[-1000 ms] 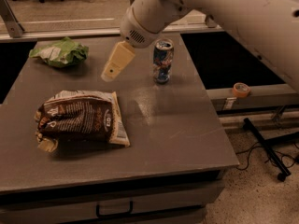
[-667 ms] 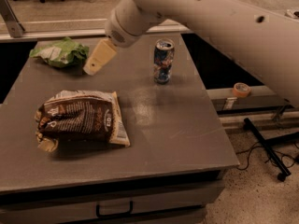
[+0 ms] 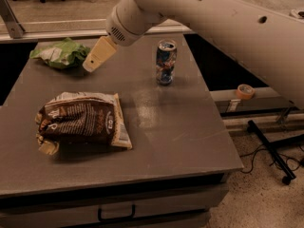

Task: Pick green rice chip bag

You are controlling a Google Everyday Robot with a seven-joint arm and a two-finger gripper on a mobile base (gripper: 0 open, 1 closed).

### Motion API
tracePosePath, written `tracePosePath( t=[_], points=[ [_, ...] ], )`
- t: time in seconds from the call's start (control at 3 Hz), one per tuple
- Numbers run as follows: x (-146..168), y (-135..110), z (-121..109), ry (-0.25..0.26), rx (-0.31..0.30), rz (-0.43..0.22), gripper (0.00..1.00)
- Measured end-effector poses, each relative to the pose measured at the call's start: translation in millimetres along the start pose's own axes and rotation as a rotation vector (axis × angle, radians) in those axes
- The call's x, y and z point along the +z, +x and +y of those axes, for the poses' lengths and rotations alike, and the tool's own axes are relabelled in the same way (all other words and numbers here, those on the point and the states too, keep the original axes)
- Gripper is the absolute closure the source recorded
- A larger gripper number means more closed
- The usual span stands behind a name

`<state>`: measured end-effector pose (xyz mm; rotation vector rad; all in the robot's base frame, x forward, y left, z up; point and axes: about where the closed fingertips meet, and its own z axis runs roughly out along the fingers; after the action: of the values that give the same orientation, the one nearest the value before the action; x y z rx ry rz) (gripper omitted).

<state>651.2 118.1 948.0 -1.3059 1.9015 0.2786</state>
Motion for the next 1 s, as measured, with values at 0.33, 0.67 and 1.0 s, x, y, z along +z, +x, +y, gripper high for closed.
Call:
tracePosePath(
  t=[0.33, 0.67, 1.0],
  points=[
    [18, -6, 4, -0.002, 0.057, -0.036, 0.0],
    [53, -18, 9, -0.001, 0.125, -0.083, 0.0],
    [90, -33, 15, -0.002, 0.144, -0.098, 0.0]
  ],
)
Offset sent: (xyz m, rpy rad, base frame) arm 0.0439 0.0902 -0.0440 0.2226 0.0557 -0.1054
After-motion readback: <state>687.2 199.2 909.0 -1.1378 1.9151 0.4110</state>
